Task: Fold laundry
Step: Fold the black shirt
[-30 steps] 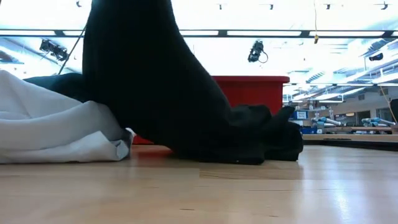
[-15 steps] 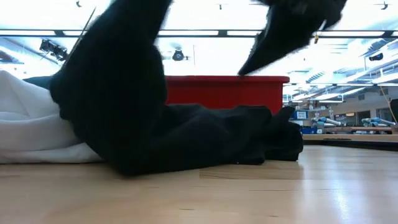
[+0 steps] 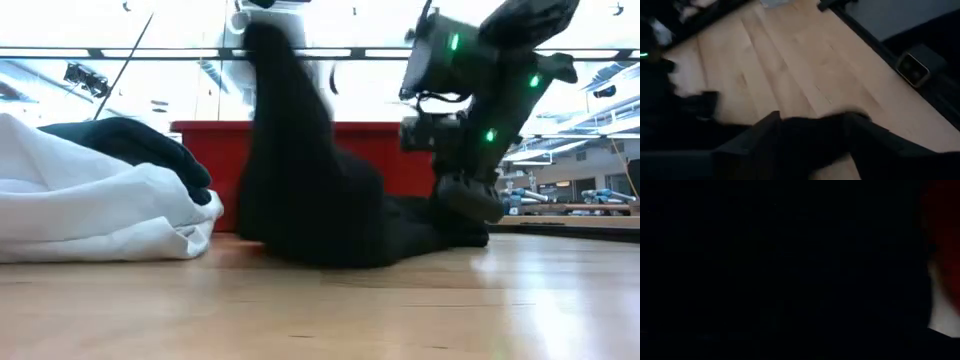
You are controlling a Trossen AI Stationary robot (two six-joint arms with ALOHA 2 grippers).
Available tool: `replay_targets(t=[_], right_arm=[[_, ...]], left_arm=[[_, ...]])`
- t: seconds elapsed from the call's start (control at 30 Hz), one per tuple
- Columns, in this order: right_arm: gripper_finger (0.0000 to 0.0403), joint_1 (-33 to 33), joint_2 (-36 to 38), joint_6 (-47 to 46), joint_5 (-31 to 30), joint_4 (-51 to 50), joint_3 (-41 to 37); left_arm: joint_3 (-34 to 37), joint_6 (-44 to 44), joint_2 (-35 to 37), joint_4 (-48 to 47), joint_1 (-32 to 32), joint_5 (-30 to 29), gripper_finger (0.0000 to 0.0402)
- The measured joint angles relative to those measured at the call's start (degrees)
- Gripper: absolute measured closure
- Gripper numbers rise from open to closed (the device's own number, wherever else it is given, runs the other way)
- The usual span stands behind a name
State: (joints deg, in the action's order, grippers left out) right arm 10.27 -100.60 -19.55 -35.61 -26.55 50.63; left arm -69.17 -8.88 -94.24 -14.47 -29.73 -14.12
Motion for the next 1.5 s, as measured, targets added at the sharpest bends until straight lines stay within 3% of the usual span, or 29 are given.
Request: replay_targets(t=[0.13,0.27,0.4,0.5,0.63,0.9,1.03,1.33,1.43,1.5], right_arm=[[0.0161,-1.3,4.7,-4.9,-5.0,-11.7,1.9],[0.0161,1.1,11.4,-5.6,-2.4,-15.4,5.4],[0.0161,4.3,16.3,-4.4,1.7,-10.7,6.3],[0.0161,6.4,16.2,-1.2,4.8,0.9,5.0],[0.0161,7.7,12.0,5.8,10.1,15.4,4.3],[0.0178,-0.9,0.9,11.2,16.8,21.6,7.5],[0.0185,-3.2,-4.7,13.4,24.3,19.9,14.6],[0.0192,-6.2,-16.9,19.4,24.9,9.2,25.0],[0.0220,-7.0,-18.7,18.0,24.7,9.0,25.7],[0.0261,-7.1,-19.0,16.7,24.8,8.9,25.7]], left_arm=[[-0.2,4.1,0.0,-5.6,-0.2,-2.3,0.0156],[1.5,6.0,-0.3,-9.3,1.0,-6.4,0.0162],[3.3,9.6,-0.1,-9.7,3.1,-8.8,0.0177],[6.6,9.5,0.6,-4.3,2.6,-9.0,0.0193],[14.2,8.3,2.3,4.4,0.9,-11.2,0.0214],[23.2,11.4,10.6,7.7,0.4,-19.2,0.0240],[26.6,13.1,15.9,7.4,0.5,-21.6,0.0244],[28.4,18.2,20.9,5.6,-1.5,-21.2,0.0244],[28.6,20.0,20.9,4.0,-2.8,-21.2,0.0244],[28.4,20.9,20.9,4.4,-3.4,-21.2,0.0244]])
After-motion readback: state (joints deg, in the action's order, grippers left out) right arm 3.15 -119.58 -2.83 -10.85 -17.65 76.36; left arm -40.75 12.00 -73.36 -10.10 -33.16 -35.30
